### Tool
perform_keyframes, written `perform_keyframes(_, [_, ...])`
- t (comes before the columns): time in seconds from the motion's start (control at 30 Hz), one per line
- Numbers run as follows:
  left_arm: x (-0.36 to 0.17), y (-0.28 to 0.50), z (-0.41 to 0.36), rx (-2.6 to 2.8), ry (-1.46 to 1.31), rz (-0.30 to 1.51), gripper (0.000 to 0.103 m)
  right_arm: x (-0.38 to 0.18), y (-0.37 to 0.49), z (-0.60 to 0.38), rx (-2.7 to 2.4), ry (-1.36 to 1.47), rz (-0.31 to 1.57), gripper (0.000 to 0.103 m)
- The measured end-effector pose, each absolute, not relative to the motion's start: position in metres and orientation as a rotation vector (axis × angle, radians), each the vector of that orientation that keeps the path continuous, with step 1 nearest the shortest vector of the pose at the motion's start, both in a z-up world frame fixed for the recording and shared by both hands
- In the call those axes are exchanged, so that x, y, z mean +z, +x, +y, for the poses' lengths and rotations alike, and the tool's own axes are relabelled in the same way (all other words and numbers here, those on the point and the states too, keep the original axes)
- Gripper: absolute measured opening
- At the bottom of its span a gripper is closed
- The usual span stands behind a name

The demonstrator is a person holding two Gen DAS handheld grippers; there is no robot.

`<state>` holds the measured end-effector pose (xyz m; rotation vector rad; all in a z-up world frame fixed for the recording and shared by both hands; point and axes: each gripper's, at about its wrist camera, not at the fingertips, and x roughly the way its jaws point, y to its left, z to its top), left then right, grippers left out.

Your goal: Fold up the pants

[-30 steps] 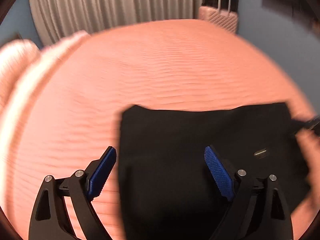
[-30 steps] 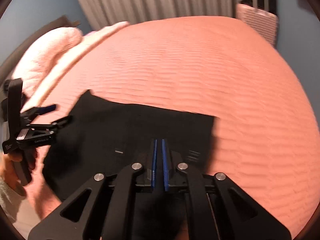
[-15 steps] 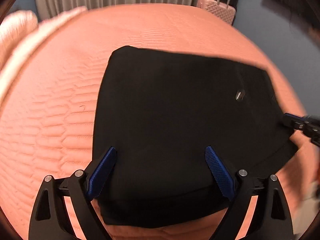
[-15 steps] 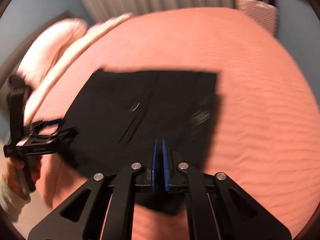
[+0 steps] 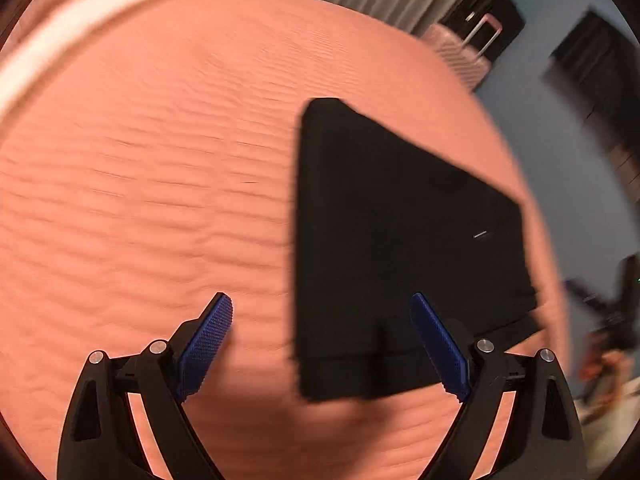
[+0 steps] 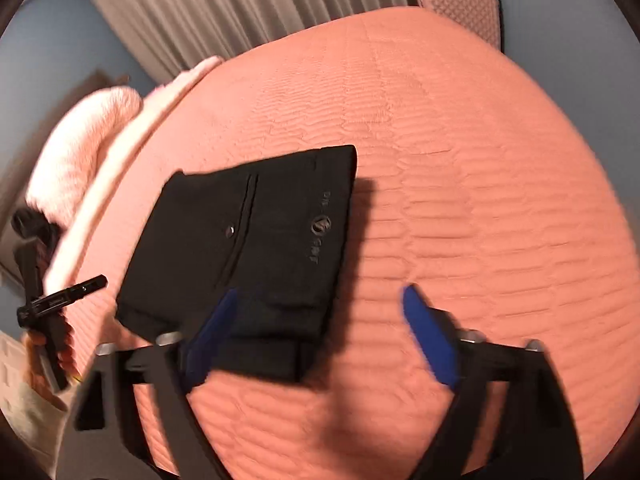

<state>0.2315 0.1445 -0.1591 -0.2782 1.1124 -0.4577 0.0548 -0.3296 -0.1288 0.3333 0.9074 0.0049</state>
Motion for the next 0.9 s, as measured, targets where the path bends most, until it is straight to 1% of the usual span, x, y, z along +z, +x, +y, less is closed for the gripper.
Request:
perform_keyframes(0.03, [-0.167, 0.243, 0.141, -0.481, -0.315, 1.147, 0.090, -0.134, 0.061, -0.329, 0.011, 0.358, 0.926, 0.084])
perform_keyframes(0.13, [-0.175, 0.245, 0.131, -0.467, -0.261, 1.188, 0.089, -0.143, 0.053, -0.322, 0.000, 0.409, 0.946, 0.084])
perform_keyframes(0.2, [-0.176, 0.235, 0.131, -0.467, -0.236, 1.179, 0.089, -0.146, 0.039, -0.331, -0.037, 0.426, 0.946, 0.084])
perform_keyframes(0.3, [-0.170, 0.198, 0.126, -0.412, -0.203, 1.160, 0.089, -0.148, 0.016, -0.333, -0.090, 0.417, 0.950, 0.084])
perform_keyframes(0.4, [-0.159, 0.157, 0.103, -0.271, -0.006, 1.121, 0.090, -0.144, 0.000, -0.315, -0.146, 0.332, 0.933, 0.084])
perform_keyframes(0.5, [-0.145, 0.122, 0.077, -0.115, 0.188, 1.024, 0.090, -0.132, -0.011, -0.279, -0.193, 0.209, 0.892, 0.084])
perform_keyframes(0.7, [-0.126, 0.107, 0.056, -0.057, 0.173, 0.995, 0.090, -0.109, -0.006, -0.219, -0.217, 0.075, 0.809, 0.084])
perform_keyframes(0.8, [-0.123, 0.103, 0.045, -0.081, 0.172, 0.985, 0.090, -0.104, -0.003, -0.206, -0.179, 0.075, 0.795, 0.084])
perform_keyframes(0.87, [-0.123, 0.103, 0.039, -0.090, 0.189, 0.989, 0.090, -0.106, 0.006, -0.205, -0.167, 0.071, 0.806, 0.089])
perform_keyframes(0.9, [-0.123, 0.103, 0.036, -0.097, 0.193, 0.990, 0.090, -0.107, 0.011, -0.207, -0.152, 0.078, 0.812, 0.090])
